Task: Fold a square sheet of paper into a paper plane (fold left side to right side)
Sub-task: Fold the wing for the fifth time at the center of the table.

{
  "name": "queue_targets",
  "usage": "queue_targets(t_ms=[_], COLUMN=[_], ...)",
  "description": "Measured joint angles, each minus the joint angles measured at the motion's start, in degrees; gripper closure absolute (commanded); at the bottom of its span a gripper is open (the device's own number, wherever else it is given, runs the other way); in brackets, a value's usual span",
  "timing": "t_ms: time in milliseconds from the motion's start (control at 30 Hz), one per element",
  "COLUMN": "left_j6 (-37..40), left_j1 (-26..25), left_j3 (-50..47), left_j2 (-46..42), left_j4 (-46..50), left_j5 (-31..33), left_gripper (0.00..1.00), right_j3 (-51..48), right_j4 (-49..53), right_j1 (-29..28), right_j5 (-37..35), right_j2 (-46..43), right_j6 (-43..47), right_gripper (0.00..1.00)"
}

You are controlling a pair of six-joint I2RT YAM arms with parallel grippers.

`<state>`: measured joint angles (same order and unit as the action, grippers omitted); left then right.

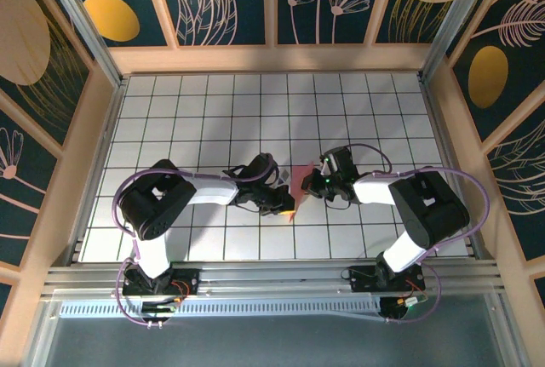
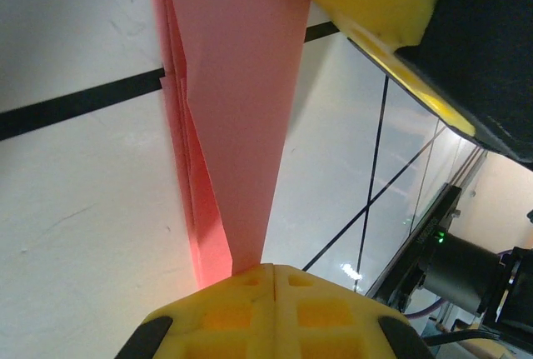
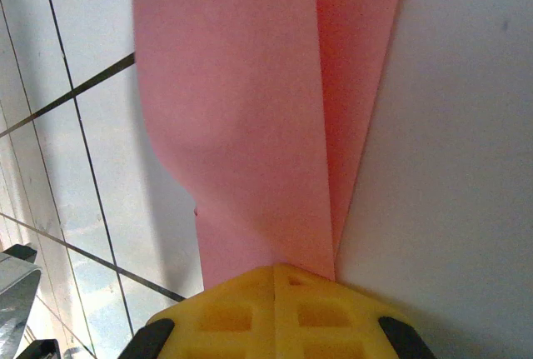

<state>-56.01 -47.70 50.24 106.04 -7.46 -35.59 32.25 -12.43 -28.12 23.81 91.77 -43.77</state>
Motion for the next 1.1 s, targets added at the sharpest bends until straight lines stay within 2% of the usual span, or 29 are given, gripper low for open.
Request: queue_targets(t_ms=[1100], left_j6=[-0.17], left_j1=[-0.33], left_j3=[-0.42], left_j2=[1.36], left_j4=[-0.07], left_j5=[0.50], left_gripper=[0.99], right_j3=[0.50], right_j4=[1.01], right_j1=[-0.02], right_j5=[-0.15], right_j2=[0.02], right_j6=[0.02], right_gripper=[1.00])
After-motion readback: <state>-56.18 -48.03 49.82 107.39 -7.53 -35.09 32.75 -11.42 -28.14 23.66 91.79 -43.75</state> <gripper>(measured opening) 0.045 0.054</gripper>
